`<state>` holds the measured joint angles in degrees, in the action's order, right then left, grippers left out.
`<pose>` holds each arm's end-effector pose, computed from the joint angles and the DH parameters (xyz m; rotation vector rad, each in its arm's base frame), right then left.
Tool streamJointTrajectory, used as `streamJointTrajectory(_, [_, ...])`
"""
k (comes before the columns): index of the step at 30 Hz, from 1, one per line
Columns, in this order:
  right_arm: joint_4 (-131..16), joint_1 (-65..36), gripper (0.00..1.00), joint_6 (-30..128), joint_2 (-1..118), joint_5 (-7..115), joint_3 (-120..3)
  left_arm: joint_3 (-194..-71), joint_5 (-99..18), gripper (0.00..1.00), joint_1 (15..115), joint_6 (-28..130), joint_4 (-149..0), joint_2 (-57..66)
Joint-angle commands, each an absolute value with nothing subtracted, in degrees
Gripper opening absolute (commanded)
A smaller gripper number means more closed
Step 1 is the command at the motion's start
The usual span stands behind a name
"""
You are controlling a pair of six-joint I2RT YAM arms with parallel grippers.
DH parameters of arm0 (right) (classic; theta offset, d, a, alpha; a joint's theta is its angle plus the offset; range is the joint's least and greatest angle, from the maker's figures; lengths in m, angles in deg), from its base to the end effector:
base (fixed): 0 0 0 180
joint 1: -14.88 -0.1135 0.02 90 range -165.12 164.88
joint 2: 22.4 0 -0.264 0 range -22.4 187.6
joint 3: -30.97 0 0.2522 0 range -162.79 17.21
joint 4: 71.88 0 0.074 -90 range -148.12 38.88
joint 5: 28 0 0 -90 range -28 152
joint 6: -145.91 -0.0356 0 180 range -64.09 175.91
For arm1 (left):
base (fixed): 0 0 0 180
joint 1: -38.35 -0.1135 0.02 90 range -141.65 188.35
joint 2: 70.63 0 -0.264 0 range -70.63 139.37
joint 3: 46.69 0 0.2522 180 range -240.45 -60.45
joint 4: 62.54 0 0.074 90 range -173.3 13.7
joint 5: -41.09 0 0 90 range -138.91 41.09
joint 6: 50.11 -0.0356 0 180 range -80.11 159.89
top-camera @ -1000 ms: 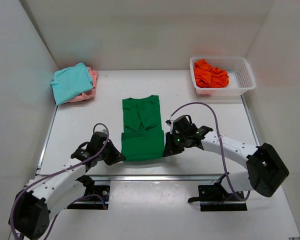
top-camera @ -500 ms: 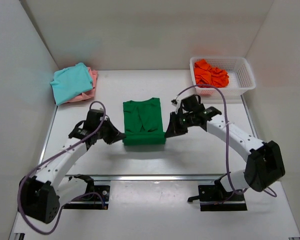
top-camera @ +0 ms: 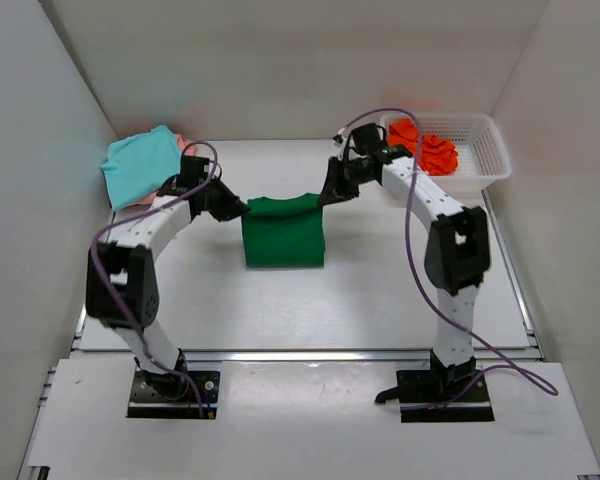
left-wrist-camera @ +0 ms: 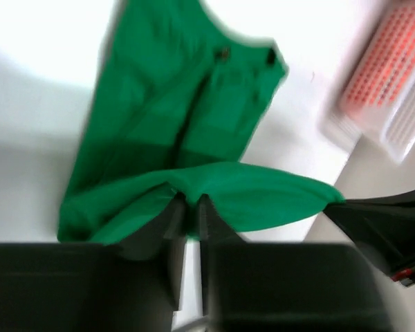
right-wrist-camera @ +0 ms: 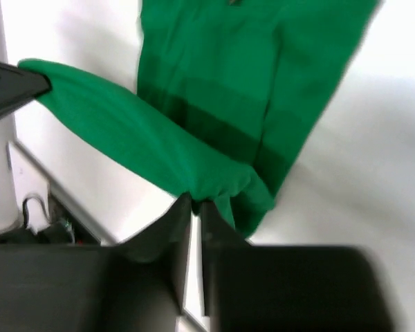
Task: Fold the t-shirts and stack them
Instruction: Fold the long partially folded tshirt into a neat square, then put the neatly folded tshirt into the corner of the board with the left arm
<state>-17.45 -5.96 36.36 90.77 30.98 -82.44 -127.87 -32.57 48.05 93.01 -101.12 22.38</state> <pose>0.4021 0.1727 0.2725 -0.2600 2.5739 0.9585 0.3430 -0.0688 0.2421 -0.8308 2.4471 -0.8003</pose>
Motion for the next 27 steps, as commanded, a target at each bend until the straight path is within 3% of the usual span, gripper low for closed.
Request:
streamJointTrajectory(1, [-17.08,-2.88,0.11,36.31,102.18,34.3,-96.72,-137.41,-34.85,0.27,44.87,92.19,-96.0,31.74])
streamJointTrajectory(2, [-16.81,-2.7,0.25,35.52,107.02,35.79,-103.57,-139.62,-34.15,0.29,44.6,92.19,-94.85,35.94])
streamJointTrajectory(5, [-14.0,-0.95,0.35,34.2,114.78,40.36,-117.83,-145.96,-31.07,0.49,42.49,92.71,-87.49,42.47])
streamJointTrajectory(9, [-14.87,0.72,0.33,34.29,114.19,41.52,-120.43,-148.96,-28.6,0.44,41.08,91.85,-85.79,44.6])
streamJointTrajectory(11, [-16.54,0.99,0.33,35.78,109.11,42.31,-112.47,-146.69,-28.25,0.5,40.82,88.69,-87.98,43.37])
streamJointTrajectory(15, [-22.68,1.43,0.36,37.18,98.57,40.56,-93.93,-136.6,-27.64,0.51,41.43,83.24,-89.83,38.11])
streamJointTrajectory(20, [-26.3,0.2,0.35,37.8,92.05,39.33,-81.32,-126.21,-29.83,0.54,43.45,80.24,-89.39,32.48])
streamJointTrajectory(23, [-27.44,-0.5,0.35,37.62,89.05,38.89,-76.57,-125.66,-33.7,0.73,45.81,78.14,-91.76,32.9])
streamJointTrajectory(27, [-29.46,-1.12,0.35,36.4,86.06,38.63,-71.91,-131.54,-39.31,0.8,49.59,72.07,-97.46,36.41])
